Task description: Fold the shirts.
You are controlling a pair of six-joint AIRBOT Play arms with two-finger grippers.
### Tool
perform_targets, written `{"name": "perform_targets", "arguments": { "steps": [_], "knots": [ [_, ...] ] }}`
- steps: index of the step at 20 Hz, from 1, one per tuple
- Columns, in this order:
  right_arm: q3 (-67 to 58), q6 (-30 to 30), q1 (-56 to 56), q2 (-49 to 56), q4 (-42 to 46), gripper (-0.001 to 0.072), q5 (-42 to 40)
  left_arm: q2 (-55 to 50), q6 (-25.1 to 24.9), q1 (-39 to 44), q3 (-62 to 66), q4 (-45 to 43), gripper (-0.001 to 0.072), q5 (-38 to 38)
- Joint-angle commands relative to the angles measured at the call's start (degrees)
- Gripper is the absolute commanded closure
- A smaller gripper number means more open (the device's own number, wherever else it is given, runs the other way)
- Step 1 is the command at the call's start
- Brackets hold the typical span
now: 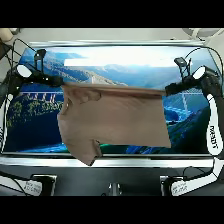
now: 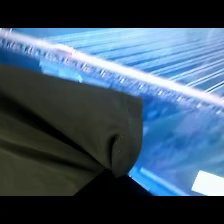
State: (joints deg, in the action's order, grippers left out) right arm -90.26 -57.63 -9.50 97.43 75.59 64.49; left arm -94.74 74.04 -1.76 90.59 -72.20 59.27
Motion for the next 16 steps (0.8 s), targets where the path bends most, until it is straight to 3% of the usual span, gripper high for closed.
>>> {"name": "perform_targets", "arguments": {
  "steps": [1,4,8,9,10,11,13,16],
  "knots": [
    [2.1,2.4,0.1,-0.7,0.7,0.069,14.0,1.0,3.3,0.4,-1.5,-8.8,0.0685,16.9],
    [7.7,2.3,0.1,-0.7,-2.3,0.069,12.0,1.0,6.9,0.9,-9.3,-8.8,0.0685,18.4],
    [11.0,0.0,0.1,-0.4,-5.4,0.0684,10.5,0.5,7.0,1.5,-14.9,-6.4,0.0667,18.1],
    [10.8,0.0,0.1,-0.6,-6.4,0.0582,10.3,0.7,7.0,1.3,-14.3,-5.4,0.0567,18.4],
    [9.9,0.2,0.0,-0.9,-6.7,0.0404,10.5,0.9,7.1,0.9,-13.1,-4.9,0.0414,19.7],
    [8.2,2.0,-0.4,-1.7,-6.6,0.0289,12.9,1.4,7.3,0.3,-11.3,-4.8,0.0293,21.8],
    [4.9,6.2,-2.7,-4.1,-4.7,0.0283,18.0,4.1,7.2,-1.9,-8.8,-4.8,0.0276,25.2],
    [5.1,4.5,-9.2,-8.5,2.4,0.0323,23.8,11.6,7.5,-6.8,-13.0,-4.5,0.0276,25.2]
  ]
}}
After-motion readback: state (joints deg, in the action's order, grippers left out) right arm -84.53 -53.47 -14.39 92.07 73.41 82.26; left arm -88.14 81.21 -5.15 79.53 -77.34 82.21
